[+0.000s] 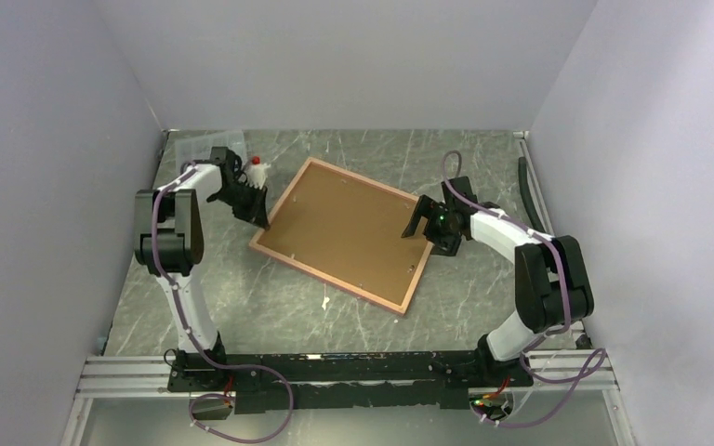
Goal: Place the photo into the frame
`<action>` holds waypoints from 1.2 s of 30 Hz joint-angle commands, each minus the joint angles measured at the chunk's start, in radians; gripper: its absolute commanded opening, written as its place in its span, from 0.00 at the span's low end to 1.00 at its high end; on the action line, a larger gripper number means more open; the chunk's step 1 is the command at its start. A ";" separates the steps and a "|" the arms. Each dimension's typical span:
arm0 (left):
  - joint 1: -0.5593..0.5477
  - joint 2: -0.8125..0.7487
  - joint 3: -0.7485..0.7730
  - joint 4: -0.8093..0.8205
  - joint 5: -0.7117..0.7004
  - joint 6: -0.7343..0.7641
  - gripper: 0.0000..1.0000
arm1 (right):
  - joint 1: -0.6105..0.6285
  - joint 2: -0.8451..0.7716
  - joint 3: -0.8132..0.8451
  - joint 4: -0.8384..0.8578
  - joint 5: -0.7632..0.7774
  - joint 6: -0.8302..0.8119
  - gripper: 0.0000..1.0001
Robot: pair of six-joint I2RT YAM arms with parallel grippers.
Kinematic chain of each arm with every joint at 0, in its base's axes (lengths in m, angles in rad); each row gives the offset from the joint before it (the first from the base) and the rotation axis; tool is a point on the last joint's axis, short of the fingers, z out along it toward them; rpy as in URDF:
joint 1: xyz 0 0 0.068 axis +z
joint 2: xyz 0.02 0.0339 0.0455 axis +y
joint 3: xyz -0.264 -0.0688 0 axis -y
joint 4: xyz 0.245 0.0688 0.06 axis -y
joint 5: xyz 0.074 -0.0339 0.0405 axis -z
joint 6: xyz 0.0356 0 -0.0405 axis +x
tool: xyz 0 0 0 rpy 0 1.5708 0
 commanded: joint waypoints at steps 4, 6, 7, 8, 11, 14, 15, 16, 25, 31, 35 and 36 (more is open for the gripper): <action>-0.019 -0.179 -0.145 -0.242 0.246 0.080 0.10 | -0.038 0.029 0.116 0.051 0.021 -0.039 1.00; -0.019 -0.214 -0.147 -0.293 0.263 0.101 0.23 | -0.042 0.049 0.143 0.046 0.021 -0.042 1.00; -0.019 -0.231 -0.144 -0.309 0.258 0.100 0.34 | -0.043 0.060 0.155 0.040 0.028 -0.043 1.00; -0.017 -0.250 -0.141 -0.310 0.245 0.082 0.44 | -0.045 0.070 0.168 0.036 0.034 -0.046 1.00; -0.005 -0.297 -0.118 -0.267 0.198 0.032 0.51 | -0.047 0.088 0.196 0.035 0.047 -0.046 1.00; -0.004 -0.290 -0.070 -0.217 0.166 -0.003 0.52 | -0.047 0.104 0.212 0.034 0.049 -0.045 1.00; -0.004 -0.274 -0.050 -0.212 0.157 -0.014 0.52 | -0.047 0.113 0.222 0.024 0.053 -0.047 1.00; -0.004 -0.258 -0.032 -0.199 0.140 -0.036 0.51 | -0.047 0.118 0.232 0.016 0.058 -0.050 1.00; 0.019 -0.089 0.008 -0.072 0.091 -0.126 0.30 | -0.070 0.061 0.218 -0.013 0.133 -0.046 1.00; 0.020 -0.080 -0.045 -0.052 0.154 -0.139 0.14 | -0.121 0.049 0.144 0.042 0.096 -0.033 1.00; 0.017 -0.099 -0.095 -0.034 0.163 -0.145 0.10 | -0.121 0.110 0.138 0.096 0.027 -0.017 1.00; 0.018 -0.102 -0.103 -0.032 0.163 -0.143 0.09 | -0.120 0.121 0.140 0.110 0.008 -0.013 1.00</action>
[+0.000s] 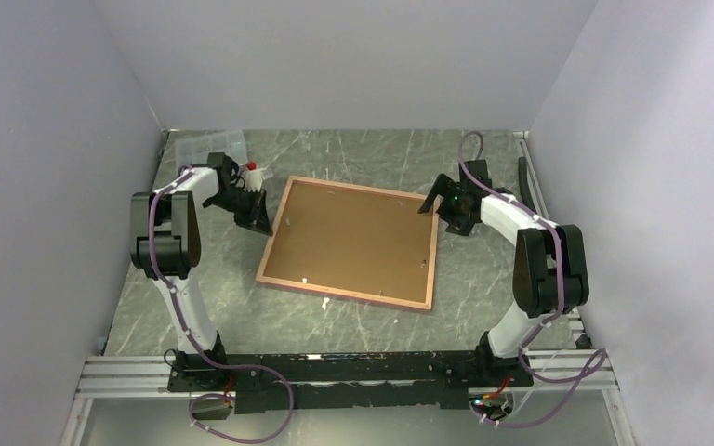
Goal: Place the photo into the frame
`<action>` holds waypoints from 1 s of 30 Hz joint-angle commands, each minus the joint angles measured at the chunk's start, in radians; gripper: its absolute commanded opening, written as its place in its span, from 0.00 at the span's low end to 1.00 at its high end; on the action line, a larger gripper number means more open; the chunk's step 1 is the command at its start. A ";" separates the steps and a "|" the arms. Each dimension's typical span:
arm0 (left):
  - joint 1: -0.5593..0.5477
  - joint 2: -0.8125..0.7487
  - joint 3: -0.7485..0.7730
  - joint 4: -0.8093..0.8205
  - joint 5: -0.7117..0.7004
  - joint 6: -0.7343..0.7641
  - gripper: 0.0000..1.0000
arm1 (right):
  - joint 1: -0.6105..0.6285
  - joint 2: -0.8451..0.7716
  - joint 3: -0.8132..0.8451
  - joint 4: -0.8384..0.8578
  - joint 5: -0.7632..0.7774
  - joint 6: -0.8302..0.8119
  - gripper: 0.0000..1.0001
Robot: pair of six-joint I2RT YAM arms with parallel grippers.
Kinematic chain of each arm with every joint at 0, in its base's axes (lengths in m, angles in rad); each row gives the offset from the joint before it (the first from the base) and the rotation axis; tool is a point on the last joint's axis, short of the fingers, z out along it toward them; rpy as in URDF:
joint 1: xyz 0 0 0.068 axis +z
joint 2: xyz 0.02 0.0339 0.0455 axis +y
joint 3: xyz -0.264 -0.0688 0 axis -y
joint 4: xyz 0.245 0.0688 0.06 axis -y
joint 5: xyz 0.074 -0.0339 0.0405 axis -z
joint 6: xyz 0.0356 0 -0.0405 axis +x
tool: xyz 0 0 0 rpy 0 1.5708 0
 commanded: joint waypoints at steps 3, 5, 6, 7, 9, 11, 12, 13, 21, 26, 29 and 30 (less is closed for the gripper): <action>-0.005 -0.052 -0.056 0.015 0.053 -0.045 0.07 | 0.008 0.071 0.010 0.117 -0.130 0.030 1.00; -0.013 -0.063 -0.085 0.020 0.055 -0.047 0.07 | 0.012 0.091 0.023 0.132 -0.156 0.035 1.00; -0.016 -0.076 -0.099 0.024 0.055 -0.044 0.07 | 0.016 0.100 0.037 0.137 -0.169 0.037 1.00; -0.017 -0.083 -0.114 0.027 0.054 -0.044 0.07 | 0.021 0.109 0.051 0.140 -0.175 0.038 1.00; -0.047 -0.104 -0.138 0.029 0.059 -0.044 0.06 | 0.033 0.131 0.090 0.136 -0.183 0.037 1.00; -0.067 -0.113 -0.154 0.027 0.063 -0.048 0.06 | 0.047 0.156 0.137 0.116 -0.181 0.032 1.00; -0.080 -0.115 -0.158 0.021 0.066 -0.047 0.06 | 0.055 0.166 0.159 0.103 -0.173 0.028 1.00; -0.094 -0.117 -0.164 0.016 0.067 -0.044 0.06 | 0.058 0.173 0.173 0.094 -0.166 0.027 1.00; -0.117 -0.164 -0.167 -0.076 0.051 0.028 0.07 | 0.057 0.174 0.218 0.029 -0.065 0.018 1.00; -0.065 -0.258 -0.030 -0.181 0.035 0.051 0.24 | 0.058 0.108 0.236 -0.024 0.054 0.007 1.00; -0.033 -0.312 0.065 -0.227 -0.006 0.056 0.56 | 0.078 0.070 0.262 -0.051 0.108 -0.006 1.00; -0.028 -0.324 0.092 -0.231 -0.039 0.055 0.73 | 0.092 0.066 0.274 -0.061 0.122 -0.013 1.00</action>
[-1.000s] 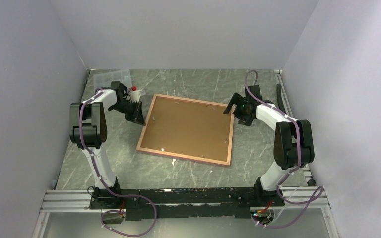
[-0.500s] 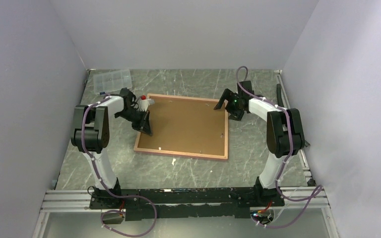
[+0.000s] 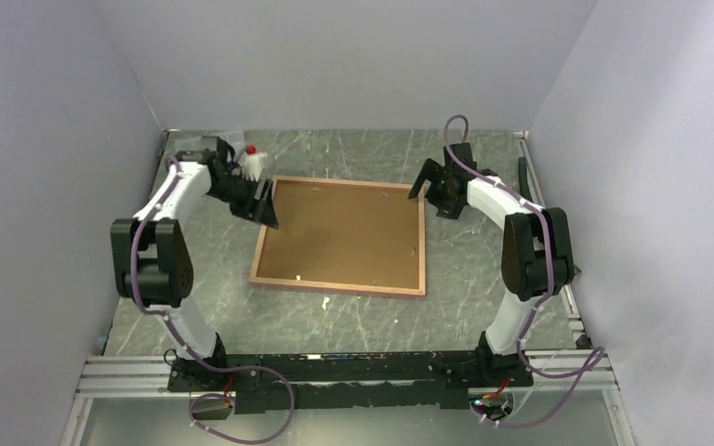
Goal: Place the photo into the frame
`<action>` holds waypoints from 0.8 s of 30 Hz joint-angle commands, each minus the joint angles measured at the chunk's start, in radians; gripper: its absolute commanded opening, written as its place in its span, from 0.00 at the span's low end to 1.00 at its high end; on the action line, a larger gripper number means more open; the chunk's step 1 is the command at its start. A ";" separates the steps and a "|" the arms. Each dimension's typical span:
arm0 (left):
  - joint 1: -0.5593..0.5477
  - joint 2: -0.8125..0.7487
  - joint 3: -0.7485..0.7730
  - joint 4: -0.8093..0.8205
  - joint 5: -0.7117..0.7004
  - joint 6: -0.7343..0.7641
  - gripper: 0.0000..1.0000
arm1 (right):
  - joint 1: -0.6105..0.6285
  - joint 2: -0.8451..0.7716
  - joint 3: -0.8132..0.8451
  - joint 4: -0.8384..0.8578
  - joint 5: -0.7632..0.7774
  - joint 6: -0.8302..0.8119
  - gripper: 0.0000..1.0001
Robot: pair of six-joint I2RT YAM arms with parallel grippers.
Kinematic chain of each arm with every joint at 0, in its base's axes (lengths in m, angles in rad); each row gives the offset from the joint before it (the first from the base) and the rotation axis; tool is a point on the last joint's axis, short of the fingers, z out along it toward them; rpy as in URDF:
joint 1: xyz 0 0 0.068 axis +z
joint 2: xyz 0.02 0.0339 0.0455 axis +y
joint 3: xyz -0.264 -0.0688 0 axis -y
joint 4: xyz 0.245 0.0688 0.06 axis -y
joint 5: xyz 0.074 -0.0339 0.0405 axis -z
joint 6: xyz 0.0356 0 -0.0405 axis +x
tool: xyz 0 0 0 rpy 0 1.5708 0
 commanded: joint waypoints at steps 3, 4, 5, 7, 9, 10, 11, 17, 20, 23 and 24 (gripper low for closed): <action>0.060 -0.143 0.175 -0.040 -0.155 0.015 0.94 | 0.072 -0.102 0.119 -0.063 0.132 -0.043 1.00; 0.074 -0.150 0.183 -0.015 -0.186 0.012 0.94 | 0.087 -0.109 0.120 -0.057 0.138 -0.046 1.00; 0.088 -0.154 0.192 0.028 -0.246 -0.007 0.94 | 0.104 -0.118 0.119 -0.047 0.141 -0.051 1.00; 0.104 -0.149 0.211 0.085 -0.403 -0.084 0.94 | 0.137 -0.129 0.129 -0.045 0.157 -0.068 1.00; 0.127 -0.130 0.206 0.125 -0.449 -0.115 0.93 | 0.169 -0.132 0.139 -0.038 0.157 -0.084 1.00; 0.131 -0.112 0.205 0.121 -0.409 -0.098 0.89 | 0.191 -0.128 0.147 -0.032 0.142 -0.088 1.00; 0.131 -0.087 0.205 0.103 -0.370 -0.096 0.85 | 0.211 -0.121 0.152 -0.022 0.126 -0.095 1.00; 0.130 0.110 0.154 0.069 -0.123 -0.149 0.45 | 0.324 -0.048 0.191 0.043 -0.024 -0.120 0.97; 0.126 0.142 0.088 0.126 -0.022 -0.165 0.31 | 0.352 -0.015 0.190 0.086 -0.083 -0.127 0.93; 0.110 0.151 0.051 0.190 -0.025 -0.170 0.27 | 0.363 0.000 0.174 0.124 -0.132 -0.127 0.91; 0.107 0.159 0.048 0.199 -0.029 -0.170 0.26 | 0.366 0.003 0.167 0.136 -0.146 -0.125 0.90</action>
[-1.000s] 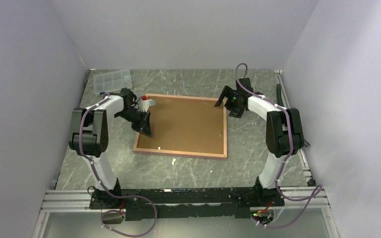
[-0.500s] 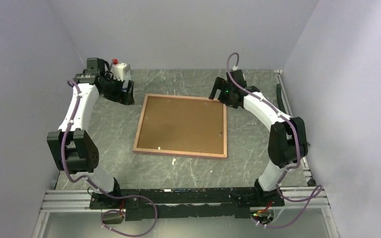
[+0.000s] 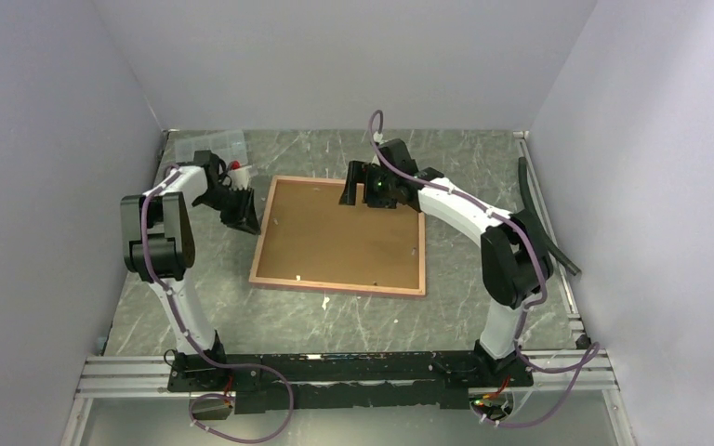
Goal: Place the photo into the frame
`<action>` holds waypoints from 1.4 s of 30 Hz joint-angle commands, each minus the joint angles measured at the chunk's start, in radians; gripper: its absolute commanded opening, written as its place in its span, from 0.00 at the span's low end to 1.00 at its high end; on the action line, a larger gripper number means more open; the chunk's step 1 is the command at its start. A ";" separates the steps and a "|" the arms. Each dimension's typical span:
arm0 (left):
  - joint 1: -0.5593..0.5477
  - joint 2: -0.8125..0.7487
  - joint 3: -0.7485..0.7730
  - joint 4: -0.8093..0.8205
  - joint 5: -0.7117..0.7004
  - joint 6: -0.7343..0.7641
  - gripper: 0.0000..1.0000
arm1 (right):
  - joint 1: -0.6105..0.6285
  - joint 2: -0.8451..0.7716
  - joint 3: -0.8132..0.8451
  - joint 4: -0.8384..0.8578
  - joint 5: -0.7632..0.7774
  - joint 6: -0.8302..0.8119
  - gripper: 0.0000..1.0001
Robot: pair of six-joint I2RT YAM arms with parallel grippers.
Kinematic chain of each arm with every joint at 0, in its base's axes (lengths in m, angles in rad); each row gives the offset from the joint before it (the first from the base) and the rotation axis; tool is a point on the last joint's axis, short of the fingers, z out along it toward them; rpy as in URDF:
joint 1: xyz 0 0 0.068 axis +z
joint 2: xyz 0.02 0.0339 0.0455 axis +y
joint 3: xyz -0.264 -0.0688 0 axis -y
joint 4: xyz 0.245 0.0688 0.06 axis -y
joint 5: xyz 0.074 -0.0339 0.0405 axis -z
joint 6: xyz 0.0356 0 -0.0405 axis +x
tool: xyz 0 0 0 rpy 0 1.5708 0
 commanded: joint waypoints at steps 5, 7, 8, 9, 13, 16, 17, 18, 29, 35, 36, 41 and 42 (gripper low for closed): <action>-0.021 0.008 -0.016 0.116 0.084 -0.057 0.22 | 0.007 0.031 -0.008 0.120 -0.149 -0.011 0.89; -0.025 0.015 -0.030 0.133 0.078 -0.054 0.21 | 0.010 0.034 -0.024 0.130 -0.159 -0.003 0.90; -0.028 0.019 -0.037 0.142 0.065 -0.054 0.20 | 0.011 0.035 -0.030 0.135 -0.165 0.000 0.90; -0.031 0.024 -0.044 0.152 0.051 -0.052 0.19 | 0.012 0.035 -0.037 0.141 -0.169 0.003 0.90; -0.032 0.008 -0.053 0.163 0.045 -0.042 0.19 | 0.017 0.033 -0.049 0.148 -0.183 0.005 0.91; -0.030 -0.023 -0.038 0.160 0.023 -0.031 0.24 | 0.019 0.022 -0.065 0.158 -0.186 0.009 0.92; -0.030 -0.032 -0.038 0.169 0.010 -0.028 0.26 | 0.021 0.020 -0.073 0.161 -0.186 0.013 0.92; -0.030 -0.035 -0.036 0.176 0.001 -0.028 0.28 | 0.021 0.018 -0.080 0.164 -0.188 0.017 0.92; -0.029 0.019 -0.024 0.211 -0.027 -0.021 0.34 | 0.030 -0.008 -0.122 0.188 -0.200 0.035 0.93; -0.033 0.047 -0.034 0.193 0.024 -0.014 0.22 | 0.033 -0.008 -0.108 0.187 -0.214 0.040 0.93; -0.034 0.047 -0.041 0.193 0.031 -0.014 0.21 | 0.033 -0.006 -0.104 0.188 -0.223 0.040 0.93; -0.059 0.019 -0.096 0.179 0.072 0.002 0.14 | 0.034 0.022 -0.081 0.206 -0.290 0.022 0.92; -0.068 0.010 -0.110 0.174 0.080 0.006 0.13 | 0.036 0.032 -0.074 0.209 -0.307 0.015 0.91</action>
